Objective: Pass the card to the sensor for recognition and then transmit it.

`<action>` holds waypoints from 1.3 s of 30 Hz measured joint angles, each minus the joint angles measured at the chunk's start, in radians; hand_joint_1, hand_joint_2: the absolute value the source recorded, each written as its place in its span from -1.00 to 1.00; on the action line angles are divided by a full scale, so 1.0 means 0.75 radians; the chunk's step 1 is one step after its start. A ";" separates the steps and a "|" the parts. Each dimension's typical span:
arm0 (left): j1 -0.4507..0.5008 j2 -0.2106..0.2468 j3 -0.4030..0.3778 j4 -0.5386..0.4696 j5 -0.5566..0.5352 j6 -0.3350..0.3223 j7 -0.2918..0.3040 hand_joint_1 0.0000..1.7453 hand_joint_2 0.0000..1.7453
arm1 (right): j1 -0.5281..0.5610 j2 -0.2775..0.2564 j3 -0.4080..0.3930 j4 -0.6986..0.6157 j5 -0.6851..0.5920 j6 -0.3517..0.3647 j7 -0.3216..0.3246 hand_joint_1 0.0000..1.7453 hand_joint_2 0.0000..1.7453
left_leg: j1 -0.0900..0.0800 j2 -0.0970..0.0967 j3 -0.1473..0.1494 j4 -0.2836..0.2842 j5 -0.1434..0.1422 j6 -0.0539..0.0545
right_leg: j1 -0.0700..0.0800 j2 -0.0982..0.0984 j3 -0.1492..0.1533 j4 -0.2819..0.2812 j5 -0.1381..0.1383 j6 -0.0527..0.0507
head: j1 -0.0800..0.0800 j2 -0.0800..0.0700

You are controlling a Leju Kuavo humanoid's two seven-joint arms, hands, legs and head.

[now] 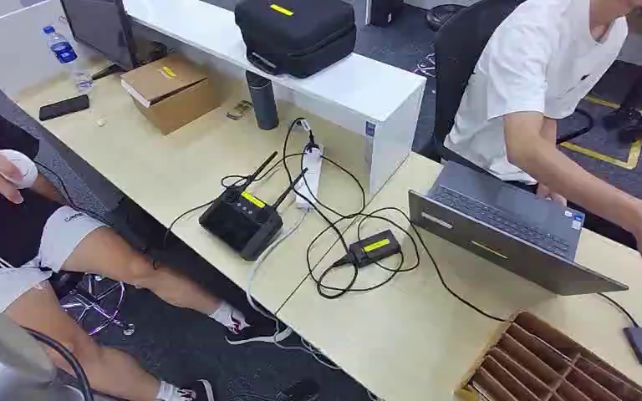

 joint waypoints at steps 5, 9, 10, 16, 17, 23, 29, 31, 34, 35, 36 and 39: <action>-0.007 -0.004 -0.017 0.000 -0.023 -0.063 -0.056 -1.00 1.00 | 0.009 0.048 0.005 -0.021 0.181 -0.063 0.006 1.00 1.00 | 0.000 0.000 0.000 0.000 0.000 0.000 | 0.000 0.000 -0.001 0.000 0.000 0.000 | -0.001 0.000; -0.010 -0.004 -0.029 0.000 -0.043 -0.096 -0.082 -1.00 1.00 | 0.019 0.064 0.000 -0.061 0.273 -0.080 0.007 1.00 1.00 | 0.000 0.000 -0.001 0.000 0.000 0.000 | 0.000 0.000 -0.001 0.000 0.000 0.000 | 0.000 0.000; -0.011 -0.004 -0.033 0.000 -0.045 -0.097 -0.084 -1.00 1.00 | 0.021 0.066 -0.001 -0.070 0.289 -0.081 0.005 1.00 1.00 | 0.000 0.000 -0.001 0.000 0.000 0.000 | 0.000 0.001 -0.001 0.000 0.000 0.000 | 0.001 0.000; -0.024 -0.010 -0.046 -0.001 -0.054 -0.125 -0.141 -1.00 1.00 | 0.039 0.072 -0.020 -0.107 0.343 -0.059 0.030 1.00 1.00 | 0.000 0.000 0.000 0.001 0.000 0.000 | 0.000 0.000 -0.002 0.000 0.001 0.000 | 0.000 0.000; -0.065 -0.032 -0.050 -0.001 -0.075 -0.158 -0.114 -1.00 1.00 | 0.037 0.102 -0.028 -0.100 0.386 -0.034 0.062 1.00 1.00 | -0.001 -0.002 -0.002 0.002 0.003 0.001 | -0.001 -0.003 -0.003 0.000 0.001 0.000 | 0.000 0.000; -0.295 -0.146 -0.112 -0.084 -0.048 -0.276 0.177 -1.00 1.00 | 0.018 0.275 -0.077 -0.036 0.533 0.019 0.094 1.00 1.00 | 0.001 0.019 -0.023 0.005 0.012 -0.003 | 0.003 0.020 -0.030 0.003 0.021 -0.004 | 0.006 0.000; -0.288 -0.146 -0.141 -0.103 -0.005 -0.258 0.083 -1.00 1.00 | 0.007 0.317 -0.142 -0.001 0.544 0.017 0.066 1.00 1.00 | 0.008 0.017 -0.054 0.013 0.018 -0.005 | 0.007 0.020 -0.058 0.009 0.026 -0.005 | 0.006 0.000; -0.287 -0.146 -0.150 -0.104 0.004 -0.252 0.077 -1.00 1.00 | 0.009 0.321 -0.152 0.005 0.543 0.014 0.061 1.00 1.00 | 0.009 0.017 -0.059 0.015 0.018 -0.005 | 0.007 0.018 -0.062 0.009 0.026 -0.005 | 0.008 0.000; -0.281 -0.145 -0.156 -0.105 0.033 -0.236 0.059 -1.00 1.00 | 0.039 0.315 -0.186 -0.001 0.518 -0.036 0.035 1.00 1.00 | 0.009 0.017 -0.062 0.016 0.017 -0.005 | 0.008 0.019 -0.066 0.009 0.026 -0.005 | 0.007 0.000; -0.280 -0.144 -0.158 -0.105 0.041 -0.235 0.052 -1.00 1.00 | 0.060 0.306 -0.201 -0.010 0.506 -0.057 0.025 1.00 1.00 | 0.009 0.017 -0.062 0.016 0.017 -0.005 | 0.008 0.019 -0.066 0.009 0.026 -0.005 | 0.008 0.000; -0.278 -0.141 -0.162 -0.105 0.050 -0.235 0.044 -1.00 1.00 | 0.084 0.294 -0.219 -0.025 0.495 -0.077 0.010 1.00 1.00 | 0.010 0.017 -0.063 0.016 0.017 -0.005 | 0.008 0.020 -0.067 0.009 0.026 -0.005 | 0.007 0.000; -0.270 -0.127 -0.178 -0.115 0.073 -0.240 0.033 -1.00 1.00 | 0.160 0.244 -0.269 -0.061 0.475 -0.109 -0.024 1.00 1.00 | 0.010 0.016 -0.066 0.017 0.017 -0.005 | 0.008 0.018 -0.069 0.009 0.027 -0.004 | 0.008 0.000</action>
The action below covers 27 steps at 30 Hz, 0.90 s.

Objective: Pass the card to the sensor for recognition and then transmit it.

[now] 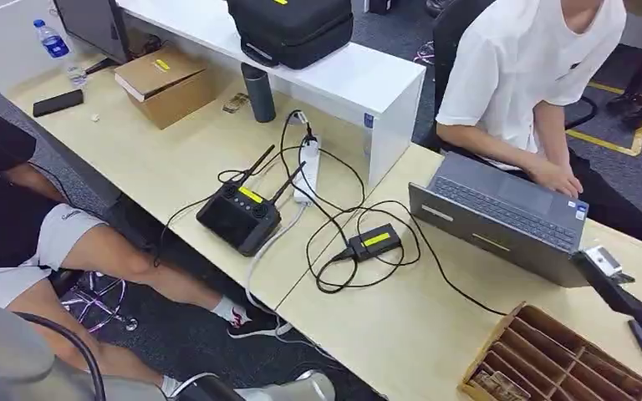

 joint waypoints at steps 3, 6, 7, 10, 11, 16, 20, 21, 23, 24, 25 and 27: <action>0.006 0.017 -0.004 -0.014 0.014 -0.007 -0.004 -1.00 1.00 | 0.069 -0.047 -0.041 -0.024 -0.019 -0.020 -0.023 1.00 1.00 | 0.000 0.000 -0.001 0.000 0.000 0.000 | 0.000 0.000 0.000 0.000 0.000 0.000 | 0.000 0.000; 0.011 0.033 -0.016 -0.027 0.020 -0.009 -0.004 -1.00 1.00 | 0.112 -0.074 -0.075 -0.038 -0.027 -0.026 -0.040 1.00 1.00 | 0.000 0.003 0.000 0.000 0.000 0.000 | 0.000 0.003 -0.002 0.000 0.002 -0.001 | -0.001 0.000; 0.012 0.035 -0.018 -0.031 0.023 -0.010 -0.004 -1.00 1.00 | 0.120 -0.078 -0.082 -0.040 -0.027 -0.026 -0.042 1.00 1.00 | 0.000 0.003 0.000 0.000 0.000 0.000 | 0.001 0.003 -0.002 0.000 0.002 -0.001 | -0.001 0.000; 0.014 0.045 -0.025 -0.035 0.035 -0.007 -0.003 -1.00 1.00 | 0.135 -0.084 -0.107 -0.043 -0.019 -0.030 -0.059 1.00 1.00 | 0.000 0.003 0.000 0.000 0.001 -0.002 | 0.001 0.003 -0.002 0.001 0.002 -0.002 | -0.001 0.000; 0.015 0.047 -0.030 -0.035 0.043 -0.005 -0.003 -1.00 1.00 | 0.136 -0.084 -0.113 -0.043 -0.014 -0.036 -0.070 1.00 1.00 | 0.000 0.003 0.000 0.000 0.002 -0.003 | 0.001 0.003 -0.002 0.002 0.002 -0.002 | 0.000 0.000; 0.020 0.056 -0.044 -0.042 0.073 -0.007 -0.003 -1.00 1.00 | 0.137 -0.083 -0.138 -0.043 -0.007 -0.041 -0.095 1.00 1.00 | 0.000 0.002 0.000 0.000 0.003 -0.004 | 0.002 0.002 -0.002 0.003 0.003 -0.003 | -0.001 0.000; 0.023 0.060 -0.048 -0.045 0.091 -0.012 -0.004 -1.00 1.00 | 0.137 -0.079 -0.146 -0.044 -0.008 -0.049 -0.114 1.00 1.00 | 0.000 0.002 0.000 0.000 0.003 -0.004 | 0.002 0.002 -0.002 0.004 0.003 -0.003 | -0.001 0.000; 0.025 0.061 -0.048 -0.049 0.096 -0.015 -0.004 -1.00 1.00 | 0.138 -0.078 -0.150 -0.044 -0.011 -0.049 -0.118 1.00 1.00 | 0.000 0.002 0.000 0.000 0.004 -0.004 | 0.002 0.002 -0.002 0.004 0.003 -0.003 | 0.000 0.000; 0.029 0.064 -0.049 -0.053 0.104 -0.019 -0.004 -1.00 1.00 | 0.141 -0.074 -0.154 -0.049 -0.016 -0.050 -0.126 1.00 1.00 | 0.000 0.002 0.000 0.000 0.004 -0.004 | 0.002 0.002 -0.002 0.004 0.003 -0.003 | 0.000 0.000; 0.030 0.065 -0.051 -0.054 0.108 -0.020 -0.005 -1.00 1.00 | 0.146 -0.074 -0.159 -0.054 -0.024 -0.052 -0.129 1.00 1.00 | 0.000 0.002 0.000 0.000 0.004 -0.004 | 0.002 0.002 -0.002 0.004 0.003 -0.003 | 0.000 0.000; 0.032 0.067 -0.053 -0.055 0.113 -0.020 -0.010 -1.00 1.00 | 0.152 -0.074 -0.163 -0.059 -0.031 -0.058 -0.136 1.00 1.00 | 0.000 0.002 0.000 0.000 0.004 -0.004 | 0.002 0.002 -0.002 0.004 0.003 -0.003 | 0.000 0.000; 0.037 0.072 -0.060 -0.061 0.124 -0.019 -0.017 -1.00 1.00 | 0.170 -0.074 -0.172 -0.072 -0.052 -0.075 -0.147 1.00 1.00 | 0.000 0.002 0.000 0.000 0.004 -0.004 | 0.002 0.002 -0.002 0.004 0.003 -0.003 | 0.000 0.000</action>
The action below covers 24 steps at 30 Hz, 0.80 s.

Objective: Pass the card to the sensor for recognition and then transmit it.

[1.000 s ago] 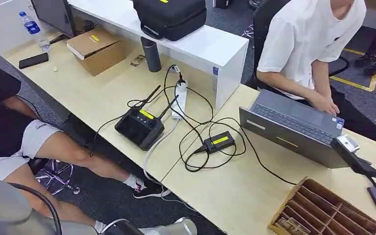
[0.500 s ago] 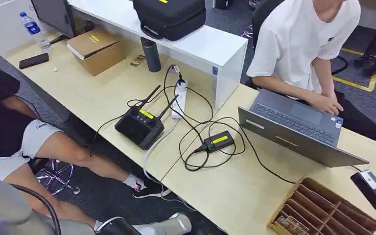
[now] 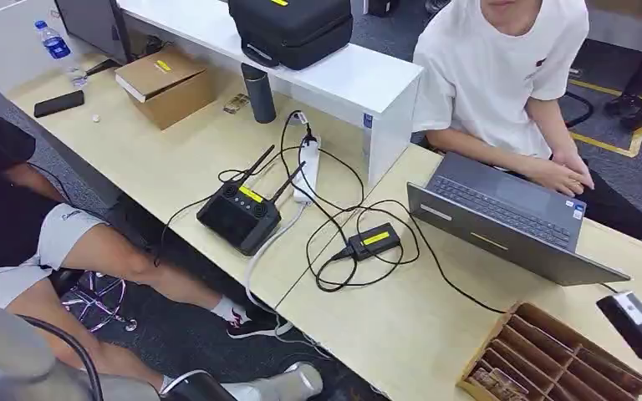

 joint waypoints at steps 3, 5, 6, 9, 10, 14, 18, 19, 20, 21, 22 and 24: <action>0.003 0.002 -0.003 0.000 0.021 0.012 -0.006 -1.00 1.00 | 0.037 0.000 -0.023 -0.020 -0.036 -0.030 -0.027 1.00 1.00 | 0.000 0.000 0.000 0.000 0.000 0.000 | 0.000 -0.001 0.000 0.000 0.000 0.000 | 0.000 0.000; 0.004 0.004 -0.005 -0.001 0.030 0.016 -0.011 -1.00 1.00 | 0.063 -0.002 -0.039 -0.039 -0.055 -0.040 -0.037 1.00 1.00 | 0.000 0.000 0.000 0.000 0.000 0.000 | 0.000 -0.001 0.000 0.000 0.000 0.000 | 0.000 0.000; 0.005 0.006 -0.006 0.000 0.032 0.020 -0.013 -1.00 1.00 | 0.078 -0.005 -0.049 -0.052 -0.062 -0.047 -0.039 1.00 1.00 | 0.000 0.000 0.000 0.000 0.000 0.000 | 0.000 0.000 0.000 0.000 0.000 0.000 | 0.000 0.000; 0.007 0.011 -0.007 0.000 0.040 0.020 -0.018 -1.00 1.00 | 0.118 -0.017 -0.071 -0.086 -0.084 -0.058 -0.050 1.00 1.00 | 0.000 -0.001 0.000 0.000 0.000 0.000 | 0.000 -0.001 0.000 0.000 0.000 0.000 | 0.000 0.000; 0.008 0.012 -0.007 -0.001 0.043 0.020 -0.019 -1.00 1.00 | 0.130 -0.022 -0.078 -0.098 -0.086 -0.060 -0.052 1.00 1.00 | 0.000 -0.001 0.000 0.000 0.000 0.000 | 0.000 -0.001 0.000 0.000 0.000 0.000 | 0.000 0.000; 0.017 0.021 -0.007 -0.005 0.056 0.024 -0.037 -1.00 1.00 | 0.194 -0.049 -0.110 -0.162 -0.125 -0.073 -0.080 1.00 1.00 | 0.000 -0.001 0.001 0.000 0.000 0.000 | 0.000 -0.001 0.001 0.000 0.000 0.000 | -0.001 0.000; 0.020 0.032 -0.007 -0.011 0.060 0.024 -0.041 -1.00 1.00 | 0.244 -0.073 -0.135 -0.216 -0.135 -0.079 -0.090 1.00 1.00 | 0.000 -0.002 0.001 0.000 0.000 0.000 | 0.000 -0.001 0.001 0.000 0.000 0.000 | 0.000 0.000; 0.021 0.033 -0.007 -0.013 0.060 0.024 -0.041 -1.00 1.00 | 0.249 -0.076 -0.137 -0.223 -0.135 -0.079 -0.090 1.00 1.00 | 0.000 -0.002 0.001 0.000 0.000 0.000 | 0.000 -0.001 0.001 0.000 0.000 0.000 | 0.000 0.000; 0.021 0.034 -0.007 -0.013 0.060 0.024 -0.041 -1.00 1.00 | 0.254 -0.080 -0.140 -0.231 -0.136 -0.079 -0.090 1.00 1.00 | 0.000 -0.001 0.001 0.000 0.000 0.000 | 0.000 -0.001 0.001 0.000 0.000 0.000 | 0.000 0.000; 0.021 0.034 -0.007 -0.014 0.060 0.024 -0.041 -1.00 1.00 | 0.258 -0.082 -0.144 -0.237 -0.136 -0.079 -0.090 1.00 1.00 | 0.000 -0.001 0.001 0.000 0.000 0.000 | 0.000 -0.001 0.001 0.000 0.000 0.000 | -0.001 0.000; 0.021 0.035 -0.007 -0.014 0.060 0.024 -0.041 -1.00 1.00 | 0.260 -0.083 -0.147 -0.244 -0.136 -0.079 -0.090 1.00 1.00 | 0.000 -0.002 0.002 0.000 0.000 0.000 | 0.000 -0.001 0.001 0.000 0.000 0.000 | 0.000 0.000; 0.022 0.037 -0.007 -0.014 0.060 0.024 -0.042 -1.00 1.00 | 0.268 -0.087 -0.153 -0.253 -0.141 -0.079 -0.090 1.00 1.00 | 0.000 -0.002 0.002 0.000 0.000 0.000 | 0.000 -0.001 0.002 0.000 0.000 0.000 | 0.000 0.000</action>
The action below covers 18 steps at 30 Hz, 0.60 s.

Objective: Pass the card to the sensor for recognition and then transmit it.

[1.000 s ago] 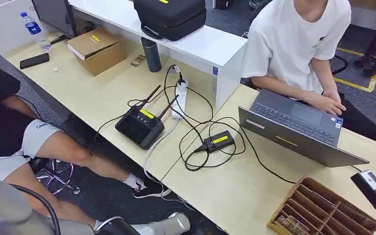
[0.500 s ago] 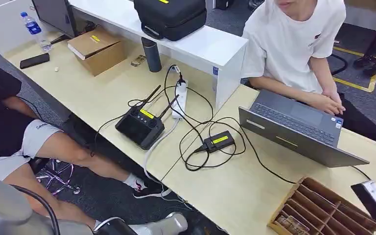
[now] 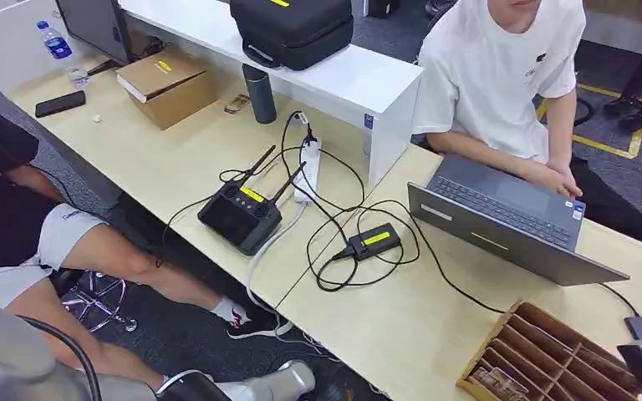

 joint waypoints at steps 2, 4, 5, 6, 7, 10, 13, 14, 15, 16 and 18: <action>0.003 0.003 0.000 -0.001 0.003 0.003 -0.007 -1.00 1.00 | 0.029 -0.012 -0.015 -0.027 -0.017 -0.006 -0.012 1.00 1.00 | 0.000 -0.001 0.001 0.000 0.000 0.000 | 0.000 -0.001 0.001 0.000 0.000 0.000 | 0.000 0.000; 0.009 0.009 -0.001 -0.005 0.010 0.004 -0.019 -1.00 1.00 | 0.069 -0.030 -0.034 -0.055 -0.035 -0.011 -0.028 1.00 1.00 | 0.000 -0.001 0.000 0.000 0.000 0.000 | 0.000 -0.002 0.001 0.000 0.000 0.000 | -0.001 0.000; 0.013 0.013 -0.001 -0.008 0.013 0.008 -0.026 -1.00 1.00 | 0.092 -0.040 -0.047 -0.070 -0.044 -0.014 -0.033 1.00 1.00 | 0.000 -0.001 0.000 0.000 0.000 0.000 | 0.000 -0.003 0.001 0.000 0.000 0.000 | 0.000 0.000; 0.017 0.015 -0.001 -0.011 0.016 0.010 -0.032 -1.00 1.00 | 0.115 -0.048 -0.059 -0.084 -0.055 -0.018 -0.042 1.00 1.00 | 0.000 -0.002 0.000 0.000 0.000 0.000 | 0.000 -0.003 0.001 0.000 0.000 0.000 | -0.001 0.000; 0.020 0.018 -0.001 -0.011 0.018 0.012 -0.040 -1.00 1.00 | 0.140 -0.057 -0.073 -0.096 -0.067 -0.024 -0.048 1.00 1.00 | 0.000 -0.002 0.000 0.000 0.000 0.000 | 0.000 -0.003 0.002 0.000 0.000 0.000 | -0.001 0.000; 0.028 0.026 -0.001 -0.013 0.024 0.017 -0.056 -1.00 1.00 | 0.207 -0.075 -0.121 -0.129 -0.104 -0.037 -0.074 1.00 1.00 | 0.000 -0.002 0.000 0.000 0.000 0.000 | -0.001 -0.003 0.002 -0.001 0.000 0.000 | -0.001 0.000; 0.036 0.035 -0.001 -0.015 0.025 0.023 -0.069 -1.00 1.00 | 0.267 -0.085 -0.175 -0.151 -0.139 -0.051 -0.101 1.00 1.00 | 0.000 -0.002 0.002 0.000 0.000 0.000 | -0.001 -0.003 0.003 -0.001 0.000 0.000 | 0.000 0.000; 0.040 0.037 -0.001 -0.017 0.025 0.025 -0.073 -1.00 1.00 | 0.289 -0.087 -0.192 -0.155 -0.149 -0.055 -0.108 1.00 1.00 | 0.000 -0.002 0.003 -0.001 0.000 0.000 | -0.001 -0.004 0.004 -0.001 -0.001 0.000 | 0.000 0.000; 0.045 0.041 0.000 -0.019 0.026 0.027 -0.078 -1.00 1.00 | 0.314 -0.088 -0.213 -0.161 -0.160 -0.060 -0.119 1.00 1.00 | 0.000 -0.002 0.004 -0.001 0.000 0.000 | 0.000 -0.004 0.005 -0.001 -0.001 0.000 | 0.000 0.000; 0.048 0.043 0.000 -0.020 0.027 0.028 -0.083 -1.00 1.00 | 0.341 -0.088 -0.235 -0.168 -0.172 -0.065 -0.129 1.00 1.00 | 0.000 -0.002 0.004 -0.001 0.000 0.000 | 0.000 -0.004 0.006 -0.001 -0.001 0.000 | 0.000 0.000; 0.057 0.048 -0.001 -0.023 0.027 0.032 -0.093 -1.00 1.00 | 0.388 -0.088 -0.270 -0.177 -0.185 -0.070 -0.146 1.00 1.00 | 0.000 -0.002 0.005 -0.001 0.000 0.000 | -0.001 -0.004 0.006 -0.001 -0.001 0.000 | -0.001 0.000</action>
